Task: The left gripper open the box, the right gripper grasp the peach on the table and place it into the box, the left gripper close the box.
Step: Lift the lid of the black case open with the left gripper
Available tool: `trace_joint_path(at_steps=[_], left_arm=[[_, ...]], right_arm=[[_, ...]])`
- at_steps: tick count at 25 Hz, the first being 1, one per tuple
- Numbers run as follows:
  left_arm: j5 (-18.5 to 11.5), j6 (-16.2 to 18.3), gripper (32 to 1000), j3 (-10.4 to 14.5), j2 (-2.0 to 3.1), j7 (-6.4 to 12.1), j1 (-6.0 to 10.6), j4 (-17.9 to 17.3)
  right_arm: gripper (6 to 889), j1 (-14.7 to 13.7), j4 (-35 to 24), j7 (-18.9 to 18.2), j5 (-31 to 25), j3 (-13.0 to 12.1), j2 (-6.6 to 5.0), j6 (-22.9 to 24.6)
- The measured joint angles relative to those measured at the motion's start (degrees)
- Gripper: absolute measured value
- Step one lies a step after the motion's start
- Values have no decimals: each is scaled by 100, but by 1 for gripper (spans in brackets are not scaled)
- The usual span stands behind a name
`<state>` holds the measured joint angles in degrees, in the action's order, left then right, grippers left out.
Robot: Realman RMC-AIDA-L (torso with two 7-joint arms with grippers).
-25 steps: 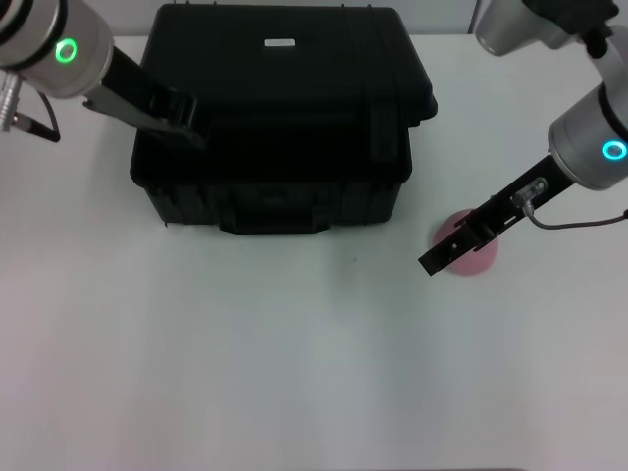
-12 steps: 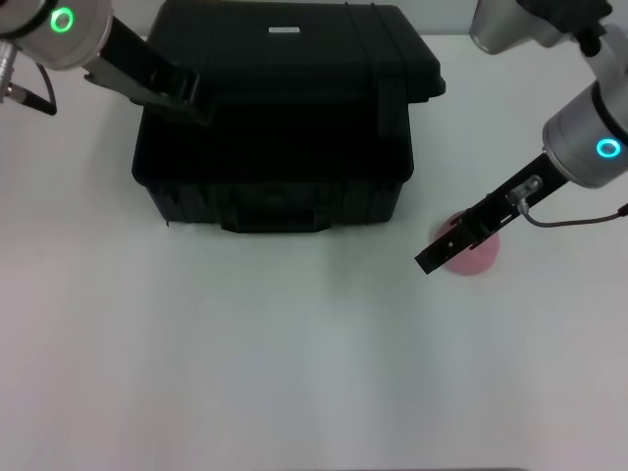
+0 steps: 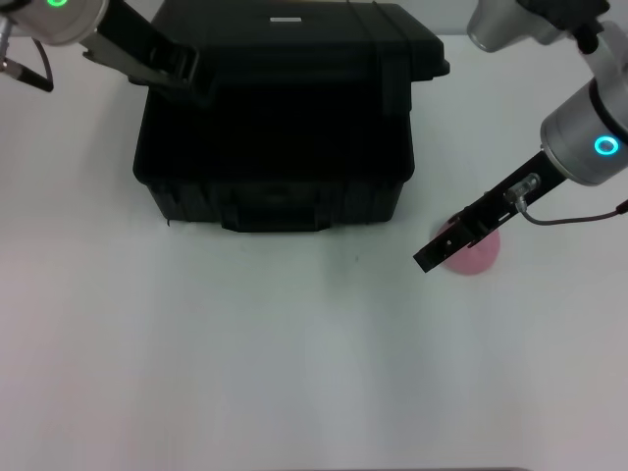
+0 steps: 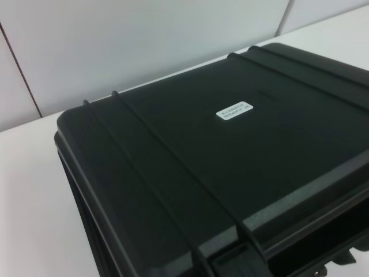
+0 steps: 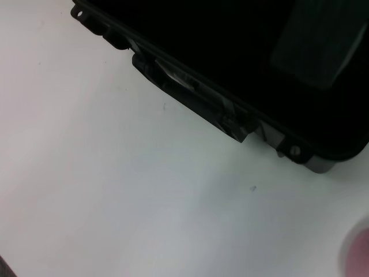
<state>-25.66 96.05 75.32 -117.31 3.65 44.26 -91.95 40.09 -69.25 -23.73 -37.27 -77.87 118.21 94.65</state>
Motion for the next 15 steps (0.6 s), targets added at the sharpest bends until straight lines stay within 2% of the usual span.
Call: trace_joint_path(at_steps=[5,15], left_arm=[[29,35,405,-163,-1,80,70,-15],[153,43,406,-306,-2,161,258,-18]], right_arm=[[793,0,0,0,7,0,0,1],[790,-1,0,0,12,0,0,0]])
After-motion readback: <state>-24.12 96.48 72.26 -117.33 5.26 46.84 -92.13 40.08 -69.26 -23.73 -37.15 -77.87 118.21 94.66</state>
